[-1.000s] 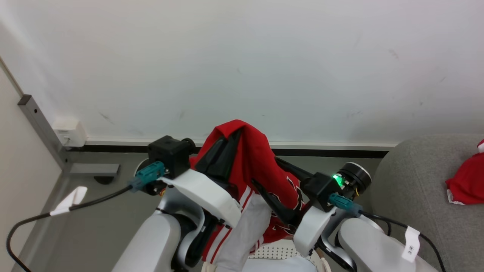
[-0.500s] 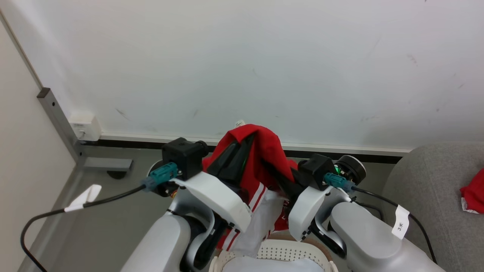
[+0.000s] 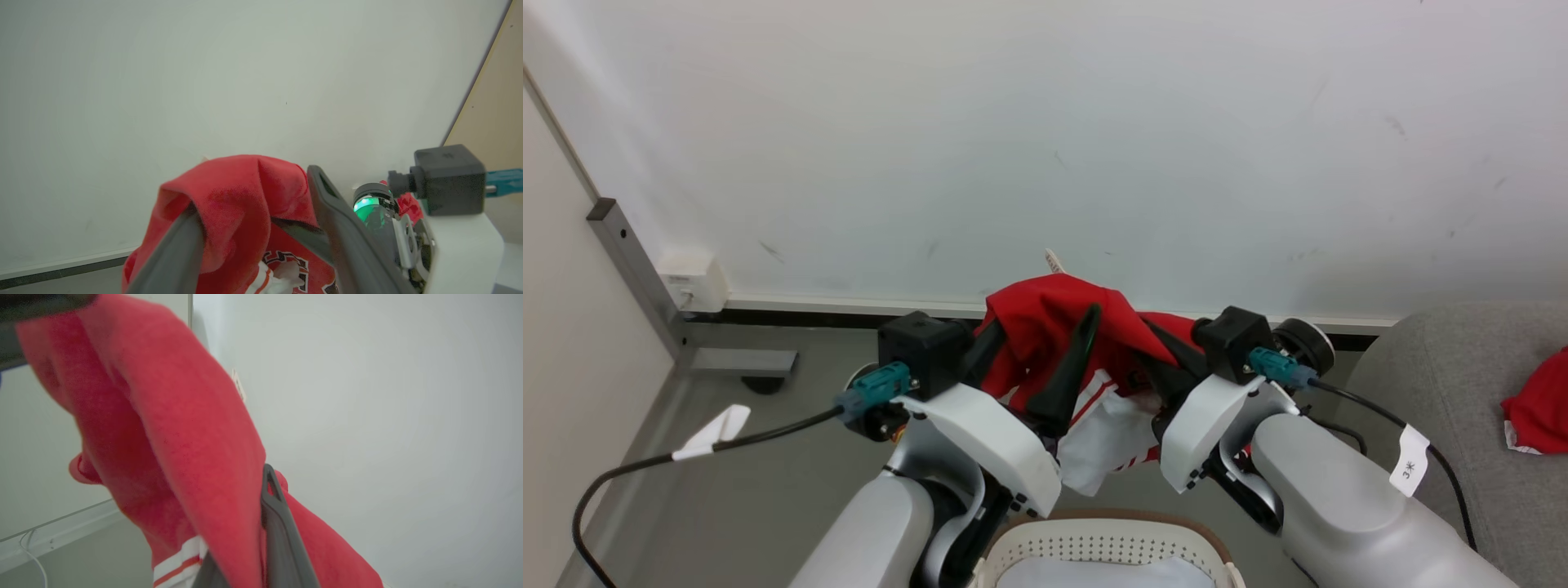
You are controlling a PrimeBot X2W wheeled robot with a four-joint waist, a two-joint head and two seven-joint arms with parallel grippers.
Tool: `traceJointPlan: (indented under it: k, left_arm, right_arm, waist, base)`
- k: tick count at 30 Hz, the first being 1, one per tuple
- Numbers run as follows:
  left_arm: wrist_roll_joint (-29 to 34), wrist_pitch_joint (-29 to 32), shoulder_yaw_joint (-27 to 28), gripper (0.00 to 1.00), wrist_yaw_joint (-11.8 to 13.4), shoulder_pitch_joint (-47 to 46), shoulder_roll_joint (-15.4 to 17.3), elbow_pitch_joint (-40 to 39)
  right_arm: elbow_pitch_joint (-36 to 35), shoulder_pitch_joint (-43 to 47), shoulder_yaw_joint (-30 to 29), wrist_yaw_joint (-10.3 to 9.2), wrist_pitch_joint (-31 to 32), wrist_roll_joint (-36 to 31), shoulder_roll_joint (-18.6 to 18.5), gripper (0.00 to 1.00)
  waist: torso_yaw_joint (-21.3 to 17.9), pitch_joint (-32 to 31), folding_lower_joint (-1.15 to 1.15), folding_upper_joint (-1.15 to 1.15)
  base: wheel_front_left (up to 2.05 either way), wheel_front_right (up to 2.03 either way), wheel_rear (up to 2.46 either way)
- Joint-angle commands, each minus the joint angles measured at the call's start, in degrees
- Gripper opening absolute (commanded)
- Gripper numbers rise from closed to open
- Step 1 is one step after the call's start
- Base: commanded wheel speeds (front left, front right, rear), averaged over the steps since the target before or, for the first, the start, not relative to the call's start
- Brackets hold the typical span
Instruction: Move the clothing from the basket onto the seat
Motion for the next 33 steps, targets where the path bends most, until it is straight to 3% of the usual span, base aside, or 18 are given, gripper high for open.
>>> traceJointPlan:
  k: [1, 16, 25, 33]
  left_arm:
    - [-0.27, 0.38, -0.2, 1.0, -0.07, 0.84, 0.52, 0.24]
    - [-0.35, 0.31, -1.42, 1.0, -0.01, 2.69, 1.52, 0.43]
    - [0.2, -0.66, -1.99, 1.0, 0.17, 4.09, 2.37, 1.02]
    - [0.63, -2.32, -2.4, 1.0, 0.39, 5.25, 2.75, 2.14]
  right_arm:
    - [-0.1, -1.28, -1.75, -0.15, -0.43, 0.08, -0.01, 0.0]
    - [-2.41, 1.21, -11.76, -0.15, -0.46, -5.92, -0.97, 0.0]
    - [-3.96, 2.69, -14.02, -0.15, -0.46, -7.56, -2.31, 0.0]
    - [-6.02, 3.94, -16.59, -0.15, -0.38, -8.85, -4.51, 0.0]
  waist:
    - [-0.12, 0.07, 0.0, 0.0]
    - [-2.48, 0.64, 0.0, 0.0]
    - [-7.17, 1.09, 0.0, 0.0]
    - [-13.65, 1.88, 0.0, 0.0]
  base:
    - [0.0, 0.0, 0.0]
    - [0.0, 0.0, 0.0]
    - [0.0, 0.0, 0.0]
    - [0.0, 0.0, 0.0]
